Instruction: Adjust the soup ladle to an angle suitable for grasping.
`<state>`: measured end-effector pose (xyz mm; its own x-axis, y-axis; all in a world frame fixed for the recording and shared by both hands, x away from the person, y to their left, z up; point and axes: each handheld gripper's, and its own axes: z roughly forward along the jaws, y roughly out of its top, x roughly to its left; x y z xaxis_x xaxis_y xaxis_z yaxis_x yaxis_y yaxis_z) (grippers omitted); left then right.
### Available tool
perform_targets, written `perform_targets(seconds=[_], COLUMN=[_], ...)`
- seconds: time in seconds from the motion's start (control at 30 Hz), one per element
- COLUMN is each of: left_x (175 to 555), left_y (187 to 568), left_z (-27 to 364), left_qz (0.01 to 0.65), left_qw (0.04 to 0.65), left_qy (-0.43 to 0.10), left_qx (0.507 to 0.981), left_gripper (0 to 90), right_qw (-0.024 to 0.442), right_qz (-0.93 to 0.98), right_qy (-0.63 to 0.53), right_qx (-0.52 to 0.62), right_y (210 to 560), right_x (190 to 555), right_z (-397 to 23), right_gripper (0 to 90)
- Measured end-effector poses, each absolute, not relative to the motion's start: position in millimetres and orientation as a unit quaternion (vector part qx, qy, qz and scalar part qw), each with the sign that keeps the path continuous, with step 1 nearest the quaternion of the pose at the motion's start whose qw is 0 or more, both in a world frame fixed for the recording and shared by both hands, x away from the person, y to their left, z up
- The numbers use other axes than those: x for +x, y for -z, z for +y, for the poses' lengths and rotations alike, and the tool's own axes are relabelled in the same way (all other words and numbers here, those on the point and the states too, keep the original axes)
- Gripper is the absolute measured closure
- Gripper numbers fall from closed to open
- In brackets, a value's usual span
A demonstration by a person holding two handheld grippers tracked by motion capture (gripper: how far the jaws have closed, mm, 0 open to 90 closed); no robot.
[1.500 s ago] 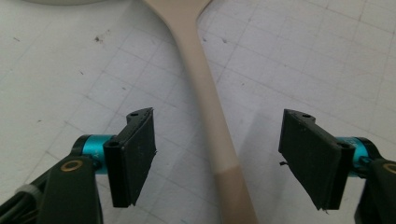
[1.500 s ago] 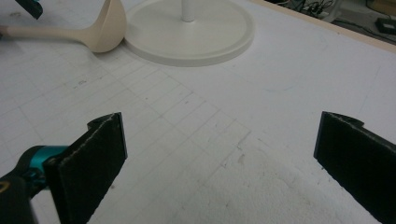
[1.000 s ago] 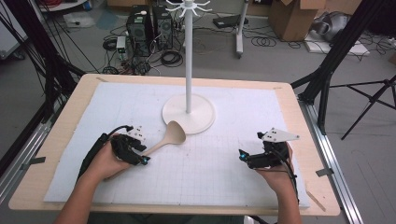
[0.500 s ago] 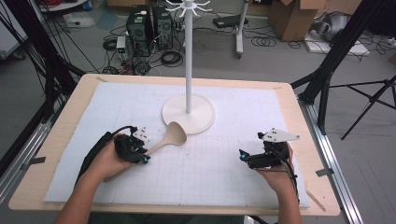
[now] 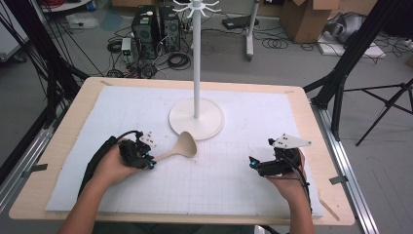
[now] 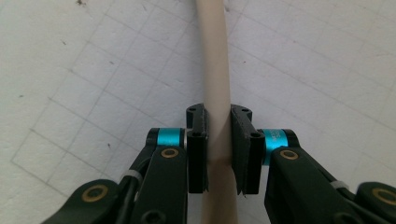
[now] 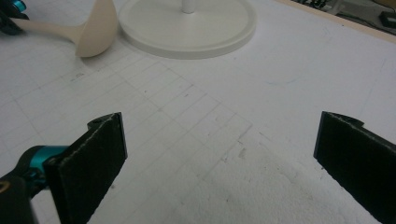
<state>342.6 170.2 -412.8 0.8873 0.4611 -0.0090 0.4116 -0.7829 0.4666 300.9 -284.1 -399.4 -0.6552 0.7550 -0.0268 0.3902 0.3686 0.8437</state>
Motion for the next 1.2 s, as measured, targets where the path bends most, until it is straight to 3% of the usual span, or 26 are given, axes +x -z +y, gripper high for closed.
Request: perform_targets(seconds=[1.2], left_x=[343], left_y=[398], left_z=[156], left_qz=[0.152], left_qw=[0.330], left_qy=[-0.007], left_qx=[0.932], left_gripper=[77.4], right_qw=[0.217], right_qz=[0.795], right_qy=[-0.438], right_qx=[0.360], right_y=[396], right_x=[299], right_z=[-289], right_gripper=[1.4])
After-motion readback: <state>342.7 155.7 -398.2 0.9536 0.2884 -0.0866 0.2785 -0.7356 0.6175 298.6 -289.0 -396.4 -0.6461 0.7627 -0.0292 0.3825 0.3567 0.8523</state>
